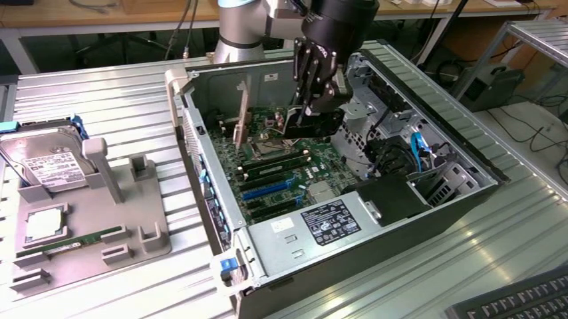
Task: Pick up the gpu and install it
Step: 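Insert the gpu into the slot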
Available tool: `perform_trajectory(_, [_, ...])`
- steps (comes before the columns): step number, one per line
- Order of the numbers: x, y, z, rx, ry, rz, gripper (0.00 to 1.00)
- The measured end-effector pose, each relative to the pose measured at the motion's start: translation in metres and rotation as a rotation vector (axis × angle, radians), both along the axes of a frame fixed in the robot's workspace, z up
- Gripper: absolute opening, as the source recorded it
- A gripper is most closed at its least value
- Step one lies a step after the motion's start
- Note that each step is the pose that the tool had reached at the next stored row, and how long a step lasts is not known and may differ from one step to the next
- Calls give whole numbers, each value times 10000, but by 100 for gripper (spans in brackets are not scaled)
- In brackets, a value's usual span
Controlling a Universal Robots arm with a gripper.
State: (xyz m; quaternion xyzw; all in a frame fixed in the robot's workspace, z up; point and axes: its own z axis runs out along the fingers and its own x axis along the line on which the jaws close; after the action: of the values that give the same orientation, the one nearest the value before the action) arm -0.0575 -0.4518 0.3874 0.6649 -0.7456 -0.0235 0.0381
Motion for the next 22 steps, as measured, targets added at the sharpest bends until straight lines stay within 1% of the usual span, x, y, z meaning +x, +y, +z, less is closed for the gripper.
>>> perform_trajectory(1, [0,0,-1,46,-9,118,26])
perform_trajectory(2, [-1,0,-1,128,-26,294,26])
perform_trajectory(3, [0,1,-2,152,-54,355,26])
perform_trajectory(4, [0,1,-4,159,-106,376,26])
perform_trajectory(5, [-2,0,-8,166,-173,379,26])
perform_trajectory(7, [-12,0,-20,164,-302,381,26])
perform_trajectory(8, [-24,0,-26,162,-356,382,26])
perform_trajectory(9, [-44,0,-35,161,-407,382,26])
perform_trajectory(12, [-122,0,-62,159,-524,383,26])
perform_trajectory(14, [-187,0,-106,157,-623,383,26])
perform_trajectory(15, [-195,0,-138,158,-636,384,26])
perform_trajectory(19, [-206,-7,-207,169,-639,385,26])
perform_trajectory(21, [-207,-30,-236,200,-638,381,26])
perform_trajectory(22, [-207,-42,-248,226,-640,381,26])
